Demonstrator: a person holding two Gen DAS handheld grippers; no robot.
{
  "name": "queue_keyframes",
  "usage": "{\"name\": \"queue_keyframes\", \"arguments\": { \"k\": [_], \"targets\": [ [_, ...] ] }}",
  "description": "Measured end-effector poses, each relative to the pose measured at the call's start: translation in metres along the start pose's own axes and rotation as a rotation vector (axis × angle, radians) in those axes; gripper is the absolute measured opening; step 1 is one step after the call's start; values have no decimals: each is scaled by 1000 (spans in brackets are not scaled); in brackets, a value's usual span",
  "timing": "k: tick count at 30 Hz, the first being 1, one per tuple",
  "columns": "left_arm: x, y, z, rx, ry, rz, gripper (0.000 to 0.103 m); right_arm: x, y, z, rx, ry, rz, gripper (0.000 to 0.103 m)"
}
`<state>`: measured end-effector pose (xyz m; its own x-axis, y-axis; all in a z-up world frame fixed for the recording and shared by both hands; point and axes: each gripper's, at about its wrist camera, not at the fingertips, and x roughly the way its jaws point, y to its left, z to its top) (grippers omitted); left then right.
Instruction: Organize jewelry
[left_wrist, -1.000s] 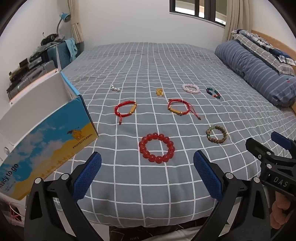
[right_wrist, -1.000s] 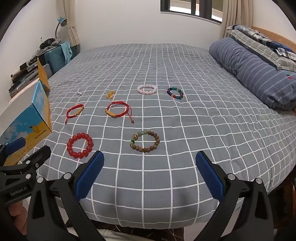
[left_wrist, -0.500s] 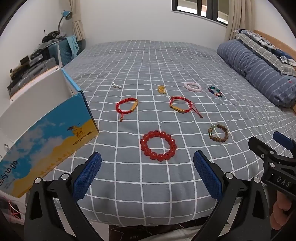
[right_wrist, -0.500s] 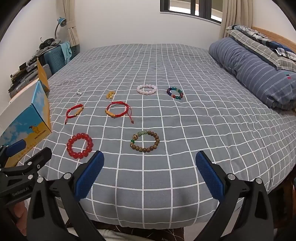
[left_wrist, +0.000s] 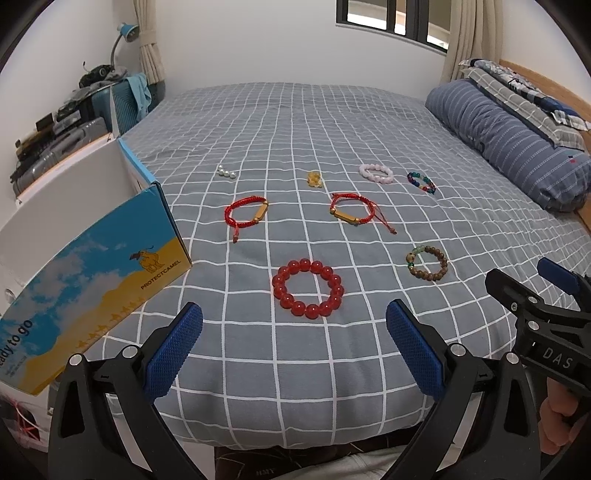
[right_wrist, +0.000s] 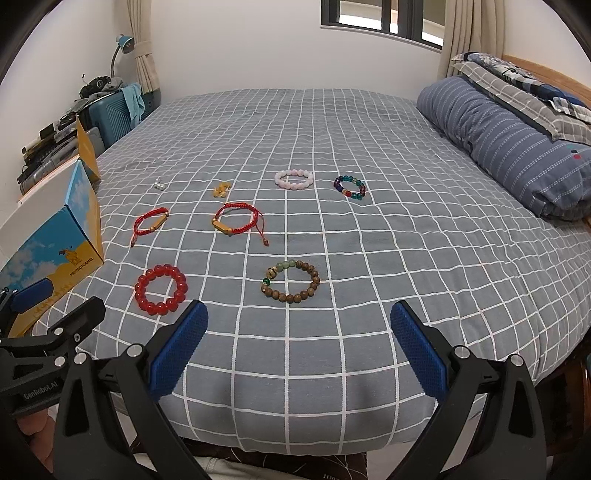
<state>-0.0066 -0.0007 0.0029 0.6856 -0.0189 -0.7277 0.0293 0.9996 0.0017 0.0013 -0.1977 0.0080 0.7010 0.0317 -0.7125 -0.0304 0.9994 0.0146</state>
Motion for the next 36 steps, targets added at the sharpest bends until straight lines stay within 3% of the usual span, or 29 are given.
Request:
{"name": "queue_keyframes", "arguments": {
  "k": [36],
  "targets": [
    [0,-1,0,3,7,-12,97,-2,-3,1,0,-5,-3,95]
  ]
}}
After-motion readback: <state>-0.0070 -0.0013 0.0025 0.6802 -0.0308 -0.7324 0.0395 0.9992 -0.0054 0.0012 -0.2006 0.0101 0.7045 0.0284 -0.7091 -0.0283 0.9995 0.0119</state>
